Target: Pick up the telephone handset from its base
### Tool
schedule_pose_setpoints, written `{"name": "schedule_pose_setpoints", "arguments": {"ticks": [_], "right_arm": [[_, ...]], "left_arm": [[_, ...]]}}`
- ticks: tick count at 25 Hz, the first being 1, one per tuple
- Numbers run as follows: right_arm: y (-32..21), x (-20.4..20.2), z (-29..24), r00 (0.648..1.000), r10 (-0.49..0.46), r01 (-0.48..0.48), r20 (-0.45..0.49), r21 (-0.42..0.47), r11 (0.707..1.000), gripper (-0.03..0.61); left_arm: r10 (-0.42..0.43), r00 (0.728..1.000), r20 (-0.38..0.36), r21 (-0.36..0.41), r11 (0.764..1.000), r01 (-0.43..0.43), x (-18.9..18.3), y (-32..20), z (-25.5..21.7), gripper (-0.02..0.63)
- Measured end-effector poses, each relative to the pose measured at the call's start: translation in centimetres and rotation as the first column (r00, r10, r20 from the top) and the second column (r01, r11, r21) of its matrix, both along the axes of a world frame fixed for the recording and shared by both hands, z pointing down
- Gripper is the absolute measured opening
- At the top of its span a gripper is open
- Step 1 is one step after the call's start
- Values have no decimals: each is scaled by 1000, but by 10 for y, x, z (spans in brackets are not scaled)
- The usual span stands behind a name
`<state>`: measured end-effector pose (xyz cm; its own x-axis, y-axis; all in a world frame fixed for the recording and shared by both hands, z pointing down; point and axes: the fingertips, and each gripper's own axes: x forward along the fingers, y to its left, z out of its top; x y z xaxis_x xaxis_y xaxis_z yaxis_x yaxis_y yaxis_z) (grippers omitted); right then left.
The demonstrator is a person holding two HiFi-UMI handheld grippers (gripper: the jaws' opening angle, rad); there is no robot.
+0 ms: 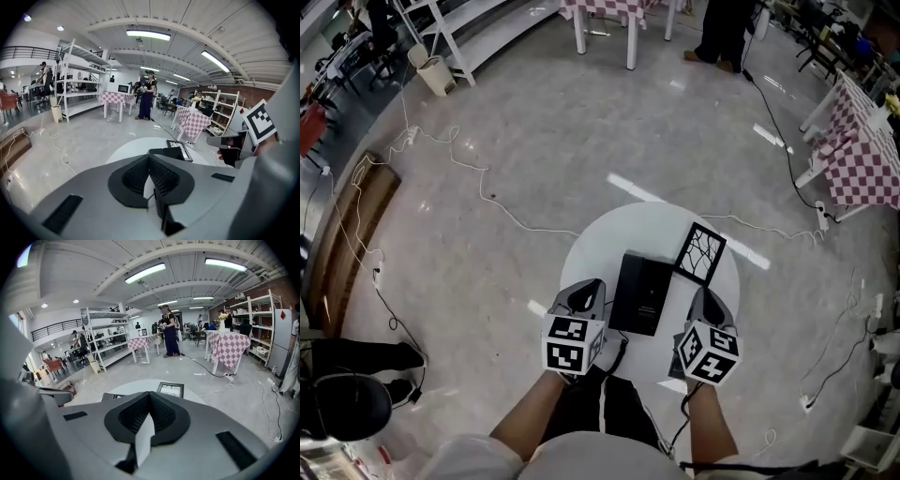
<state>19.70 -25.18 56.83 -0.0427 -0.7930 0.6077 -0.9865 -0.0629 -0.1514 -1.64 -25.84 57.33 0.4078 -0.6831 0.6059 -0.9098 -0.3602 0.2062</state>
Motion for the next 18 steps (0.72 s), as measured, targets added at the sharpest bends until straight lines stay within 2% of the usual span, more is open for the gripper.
{"name": "schedule_pose_setpoints", "arguments": {"ticks": [5,12,18], "right_arm": [[8,-3,14,1000,-10,11,4,-23,1000,21],[19,1,23,1000,8,-8,2,-40,999,23],[25,8,29,1000,22,-22,-2,-52,998,22]], "left_arm": [[20,1000,13,-50,999,-20,8,13,23,17],[41,999,11,-78,996,-40,12,20,37,18],[52,998,-38,-99,993,-56,20,18,43,21]]}}
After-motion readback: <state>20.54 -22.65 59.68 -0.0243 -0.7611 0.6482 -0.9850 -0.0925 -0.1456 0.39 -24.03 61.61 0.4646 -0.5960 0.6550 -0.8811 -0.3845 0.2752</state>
